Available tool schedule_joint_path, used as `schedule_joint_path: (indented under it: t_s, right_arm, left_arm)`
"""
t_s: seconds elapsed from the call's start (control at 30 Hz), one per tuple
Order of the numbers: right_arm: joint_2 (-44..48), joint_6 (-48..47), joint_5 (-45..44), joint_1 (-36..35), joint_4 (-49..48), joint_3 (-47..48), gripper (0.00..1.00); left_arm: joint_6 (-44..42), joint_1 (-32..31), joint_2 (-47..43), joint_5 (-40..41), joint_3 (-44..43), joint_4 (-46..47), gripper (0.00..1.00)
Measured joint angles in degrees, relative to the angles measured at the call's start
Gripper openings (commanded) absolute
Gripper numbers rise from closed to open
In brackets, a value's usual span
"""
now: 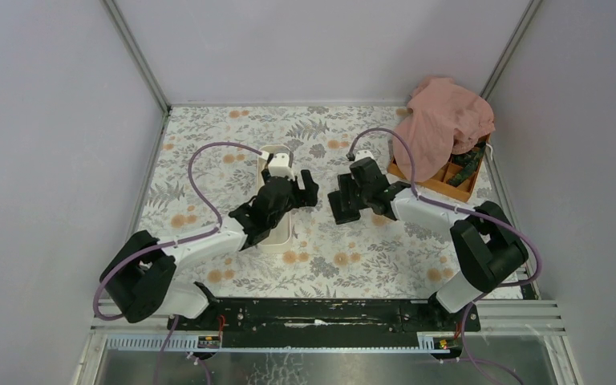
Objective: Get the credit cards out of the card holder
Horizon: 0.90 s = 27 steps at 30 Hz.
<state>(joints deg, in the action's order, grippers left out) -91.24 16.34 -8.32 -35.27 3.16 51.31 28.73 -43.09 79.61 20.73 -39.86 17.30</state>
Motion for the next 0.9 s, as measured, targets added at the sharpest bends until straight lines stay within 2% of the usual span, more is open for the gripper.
schedule_joint_path:
  t_s: [0.17,0.43,0.6,0.8,0.9]
  right_arm:
    - [-1.5,-1.2,-1.5,0.0,0.2,2.6,0.66]
    - [-7.3,-1.6,-2.7,0.0,-0.4,2.9,0.57]
    - [-7.5,-1.6,-2.7,0.0,-1.5,2.9,0.41]
    - [-7.8,-1.3,-2.9,0.0,-3.0,2.9,0.16]
    - [-8.2,-0.9,-2.9,0.0,-3.1,2.9,0.10]
  left_arm:
    - [-0.8,-2.6,-1.2,-1.4,-0.5,0.5,0.89]
    - [-1.1,-5.2,2.6,-5.1,-2.2,0.9,0.89]
    - [-1.4,-5.2,3.1,-5.1,-2.2,1.0,0.89]
    - [-1.5,-5.2,4.6,-5.1,-2.3,1.0,0.89]
    - [-1.5,-5.2,5.2,-5.1,-2.3,1.0,0.88]
